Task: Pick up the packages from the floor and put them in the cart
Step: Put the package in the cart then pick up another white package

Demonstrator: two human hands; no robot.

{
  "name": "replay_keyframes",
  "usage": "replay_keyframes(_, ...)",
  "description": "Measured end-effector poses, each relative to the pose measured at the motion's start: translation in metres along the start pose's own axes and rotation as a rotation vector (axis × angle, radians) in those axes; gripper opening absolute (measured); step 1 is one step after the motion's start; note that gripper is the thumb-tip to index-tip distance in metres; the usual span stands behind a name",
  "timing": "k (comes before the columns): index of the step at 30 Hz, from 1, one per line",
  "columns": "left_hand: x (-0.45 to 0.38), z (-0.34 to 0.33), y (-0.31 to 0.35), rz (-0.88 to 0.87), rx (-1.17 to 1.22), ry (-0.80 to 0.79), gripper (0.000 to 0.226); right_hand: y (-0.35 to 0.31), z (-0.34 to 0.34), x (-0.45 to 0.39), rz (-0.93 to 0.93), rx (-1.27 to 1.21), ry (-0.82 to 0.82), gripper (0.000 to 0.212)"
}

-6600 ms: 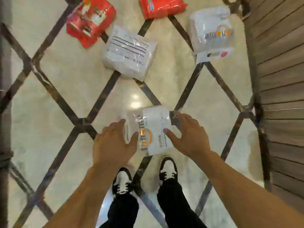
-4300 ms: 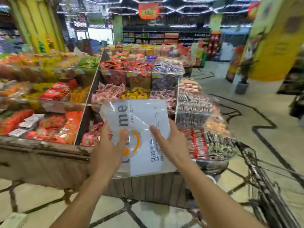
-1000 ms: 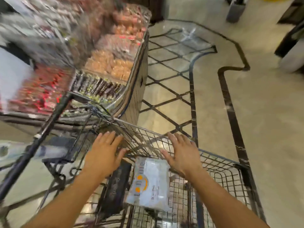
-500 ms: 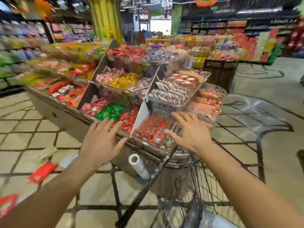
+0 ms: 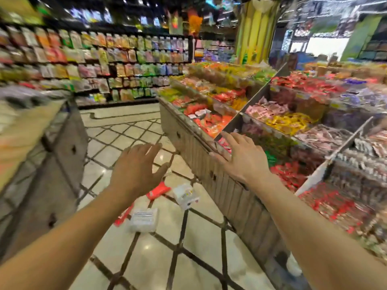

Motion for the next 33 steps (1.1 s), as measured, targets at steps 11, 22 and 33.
replay_keyframes(11, -0.107, -0.071, -0.204, 0.227, -0.059, -0.076, 0.073, -0.143, -0.109, -0.235, 0.251, -0.077, -0.069, 0.082)
replay_keyframes(22, -0.238, -0.179, -0.327, 0.334, -0.026, -0.228, 0.081, -0.212, -0.225, -0.426, 0.309, -0.132, -0.211, 0.078)
replay_keyframes(33, -0.355, -0.363, -0.443, 0.359, 0.128, -0.408, 0.078, -0.253, -0.394, -0.569, 0.203, -0.120, -0.397, 0.084)
Point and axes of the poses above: each hand's wrist, its own x-axis away from the middle knuckle, its own z-axis out of the back of the hand, y = z × x, the point moved 7 cm from there along -x, towards the middle knuckle, and after that the axes turned 12 degrees about -y, right-handed, at the moved point
